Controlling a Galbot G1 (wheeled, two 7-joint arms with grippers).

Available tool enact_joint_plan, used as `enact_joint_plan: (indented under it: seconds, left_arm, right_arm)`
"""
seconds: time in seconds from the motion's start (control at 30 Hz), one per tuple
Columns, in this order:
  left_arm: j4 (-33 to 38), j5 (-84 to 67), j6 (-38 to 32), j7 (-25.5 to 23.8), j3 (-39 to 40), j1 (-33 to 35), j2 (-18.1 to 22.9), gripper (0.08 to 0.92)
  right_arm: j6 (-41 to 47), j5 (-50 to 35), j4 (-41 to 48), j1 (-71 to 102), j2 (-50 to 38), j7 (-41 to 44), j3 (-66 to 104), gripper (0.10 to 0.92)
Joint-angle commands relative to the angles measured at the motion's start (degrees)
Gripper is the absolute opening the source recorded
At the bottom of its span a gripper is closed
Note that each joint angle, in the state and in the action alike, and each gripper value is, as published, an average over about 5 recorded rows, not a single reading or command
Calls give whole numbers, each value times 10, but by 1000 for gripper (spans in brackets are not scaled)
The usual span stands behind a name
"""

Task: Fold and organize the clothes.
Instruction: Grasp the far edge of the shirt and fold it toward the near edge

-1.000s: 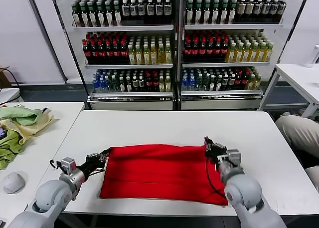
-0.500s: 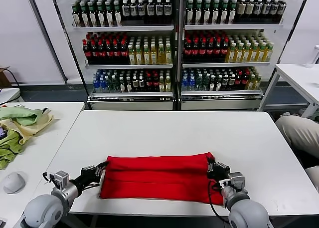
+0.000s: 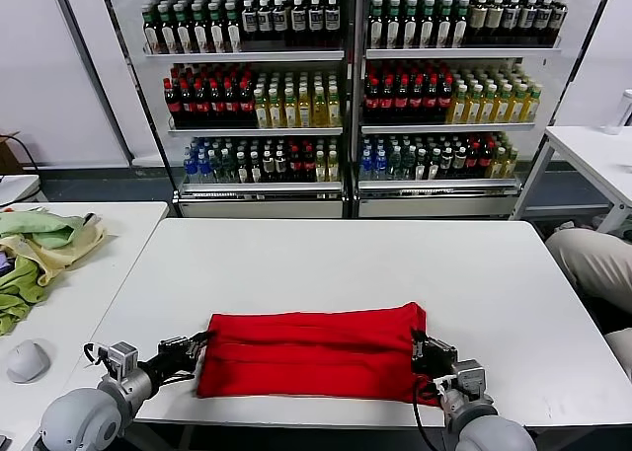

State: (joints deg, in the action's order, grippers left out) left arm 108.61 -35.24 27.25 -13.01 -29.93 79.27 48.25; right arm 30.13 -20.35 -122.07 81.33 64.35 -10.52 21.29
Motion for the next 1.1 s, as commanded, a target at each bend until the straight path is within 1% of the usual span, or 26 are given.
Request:
enact_joint_plan:
  seconds: [0.03,0.23,0.47,0.57,0.63,0.8,0.87,0.9,1.03,1.1]
  left_arm:
    - [37,0,43,-3,-19,19,-3,85]
    - [51,8,60,-3,-29,29,-5,85]
    - [38,62,59,6,-19,32,2,91]
    - [40,74,56,18,-21,33,8,140]
    - [49,81,47,37,-26,35,14,199]
    - [97,104,14,93,-38,52,45,337]
    - [119,104,-1,129,-34,64,59,398]
    - [128,104,-8,154,-29,70,66,424]
    - [147,123,-28,284,7,90,105,545]
    - [150,126,-33,328,25,97,128,588]
  right_arm:
    - [-4,4,-6,13,-1,0,4,120]
    - [-5,5,-7,12,0,0,2,120]
    - [3,19,-3,27,2,1,-4,120]
    - [5,25,-6,35,5,1,-4,128]
    - [3,26,-14,36,6,1,-1,152]
    - [1,26,-51,34,5,-2,16,288]
    - [2,29,-69,39,5,-3,25,349]
    - [2,32,-78,43,6,-2,31,374]
    - [1,39,-108,58,4,-1,53,487]
    - [2,38,-116,61,3,-1,56,547]
